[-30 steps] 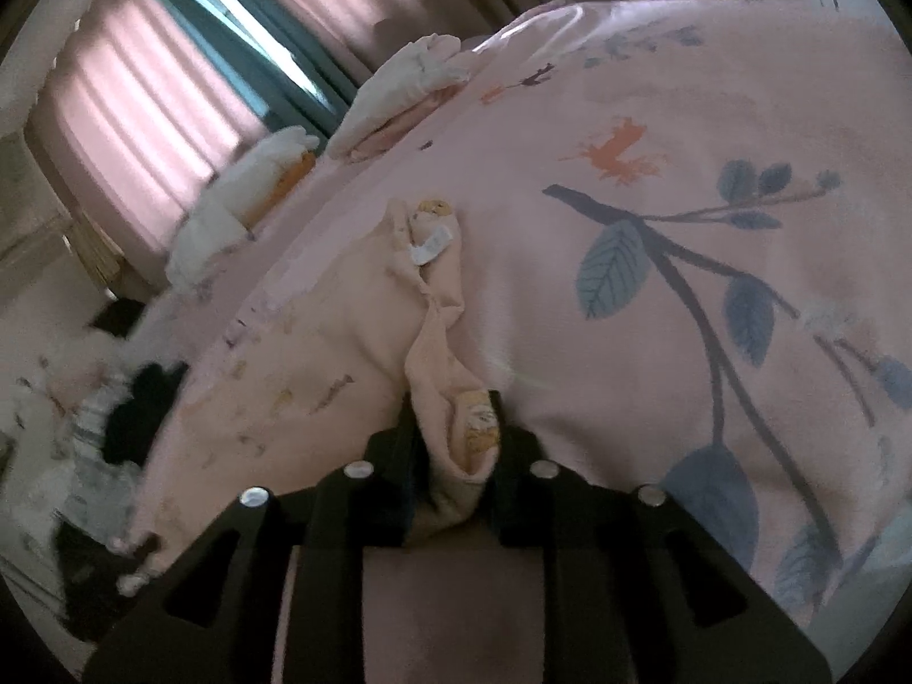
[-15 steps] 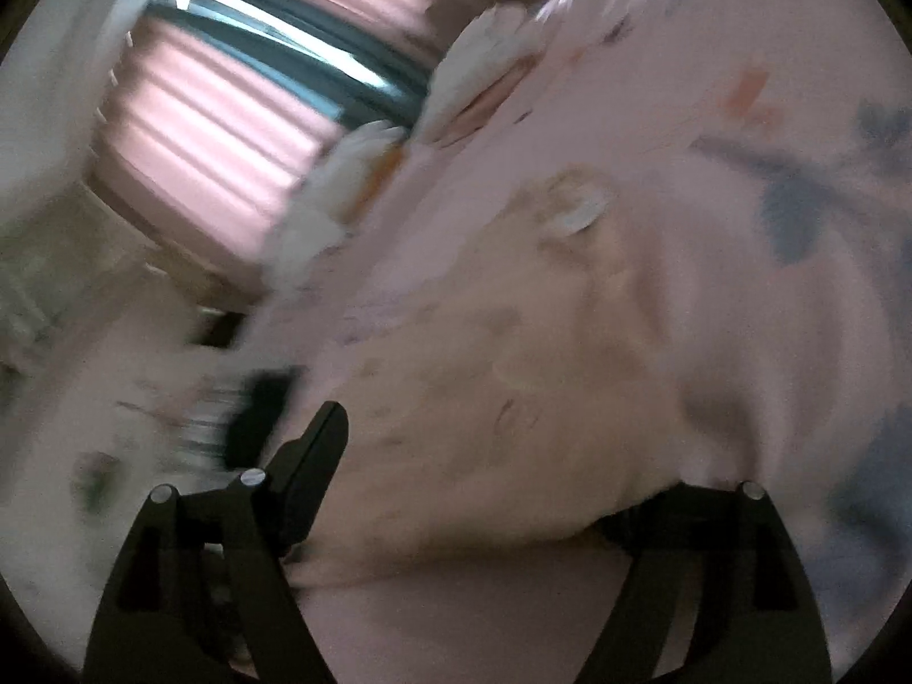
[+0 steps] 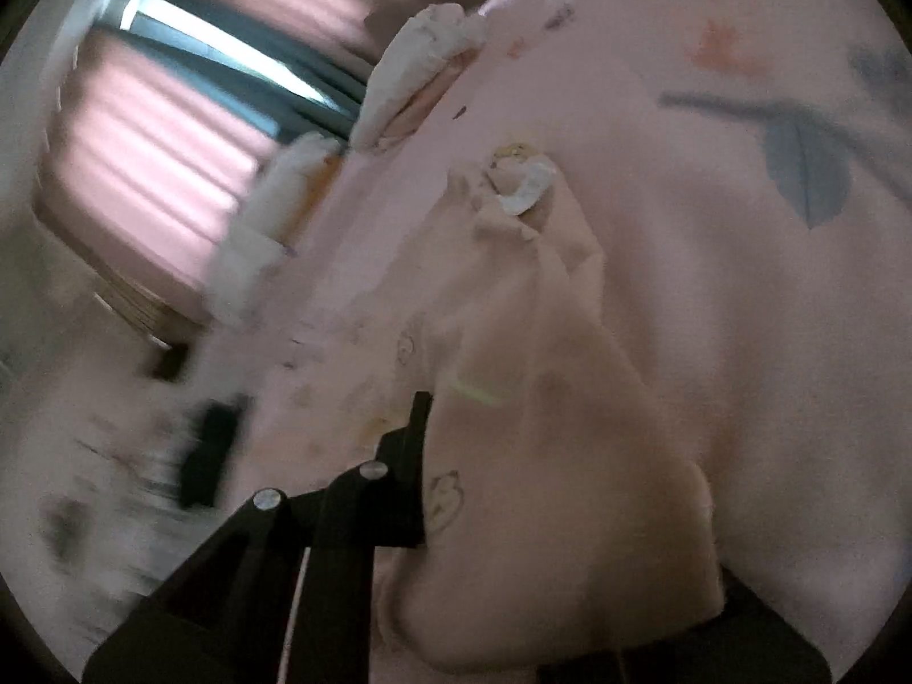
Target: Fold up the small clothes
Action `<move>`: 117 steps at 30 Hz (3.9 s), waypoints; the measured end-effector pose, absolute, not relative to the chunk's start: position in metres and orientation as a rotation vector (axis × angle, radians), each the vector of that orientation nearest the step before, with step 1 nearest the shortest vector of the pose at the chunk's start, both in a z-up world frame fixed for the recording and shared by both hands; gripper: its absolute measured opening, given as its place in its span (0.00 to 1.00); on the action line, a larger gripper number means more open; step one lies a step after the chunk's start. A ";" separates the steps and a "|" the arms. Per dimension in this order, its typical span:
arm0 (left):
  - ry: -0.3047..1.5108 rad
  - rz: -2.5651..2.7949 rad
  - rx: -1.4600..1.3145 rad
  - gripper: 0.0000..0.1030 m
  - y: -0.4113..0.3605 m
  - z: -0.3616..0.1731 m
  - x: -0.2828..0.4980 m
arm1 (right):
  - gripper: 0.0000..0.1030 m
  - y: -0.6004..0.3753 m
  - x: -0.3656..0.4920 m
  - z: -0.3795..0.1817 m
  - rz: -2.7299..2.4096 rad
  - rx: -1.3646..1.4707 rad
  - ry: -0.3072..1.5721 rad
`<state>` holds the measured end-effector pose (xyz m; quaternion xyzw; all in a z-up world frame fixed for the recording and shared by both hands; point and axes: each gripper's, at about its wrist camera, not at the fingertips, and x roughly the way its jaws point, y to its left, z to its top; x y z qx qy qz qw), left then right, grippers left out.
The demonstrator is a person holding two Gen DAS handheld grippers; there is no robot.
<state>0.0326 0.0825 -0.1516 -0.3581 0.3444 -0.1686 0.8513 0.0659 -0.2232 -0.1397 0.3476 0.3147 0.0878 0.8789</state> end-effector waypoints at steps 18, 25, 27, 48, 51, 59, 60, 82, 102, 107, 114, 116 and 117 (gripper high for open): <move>0.694 -0.273 -0.648 0.16 0.071 -0.148 0.029 | 0.08 -0.220 0.061 -0.136 0.112 0.569 0.648; 0.705 -0.267 -0.635 0.16 0.071 -0.148 0.031 | 0.08 -0.220 0.061 -0.137 0.111 0.569 0.648; 0.706 -0.264 -0.634 0.16 0.072 -0.148 0.032 | 0.08 -0.221 0.061 -0.137 0.112 0.569 0.648; 0.798 -0.158 -0.678 0.16 0.068 -0.141 0.043 | 0.12 -0.210 0.056 -0.095 0.096 0.593 0.642; 0.811 -0.179 -0.746 0.16 0.076 -0.145 0.044 | 0.12 -0.197 0.053 -0.074 0.148 0.588 0.601; 0.832 -0.168 -0.782 0.16 0.077 -0.142 0.041 | 0.11 -0.149 0.065 -0.056 0.264 0.490 0.613; 0.832 -0.169 -0.796 0.16 0.079 -0.142 0.040 | 0.11 -0.142 0.067 -0.054 0.283 0.498 0.620; 0.791 -0.111 -0.858 0.16 0.125 -0.141 0.021 | 0.20 -0.012 0.050 -0.098 0.530 0.058 0.813; 0.727 0.042 -0.875 0.16 0.146 -0.141 0.013 | 0.14 0.012 0.012 -0.112 0.664 -0.018 0.858; 0.732 0.049 -0.849 0.16 0.145 -0.140 0.014 | 0.34 0.006 0.007 -0.102 0.751 0.042 0.890; 0.733 0.061 -0.832 0.16 0.142 -0.140 0.013 | 0.56 -0.025 0.019 -0.078 0.678 0.146 0.861; 0.732 0.069 -0.816 0.16 0.140 -0.139 0.015 | 0.56 -0.041 0.039 -0.075 0.657 0.264 0.861; 0.732 0.072 -0.808 0.16 0.139 -0.139 0.016 | 0.56 -0.046 0.049 -0.077 0.643 0.314 0.867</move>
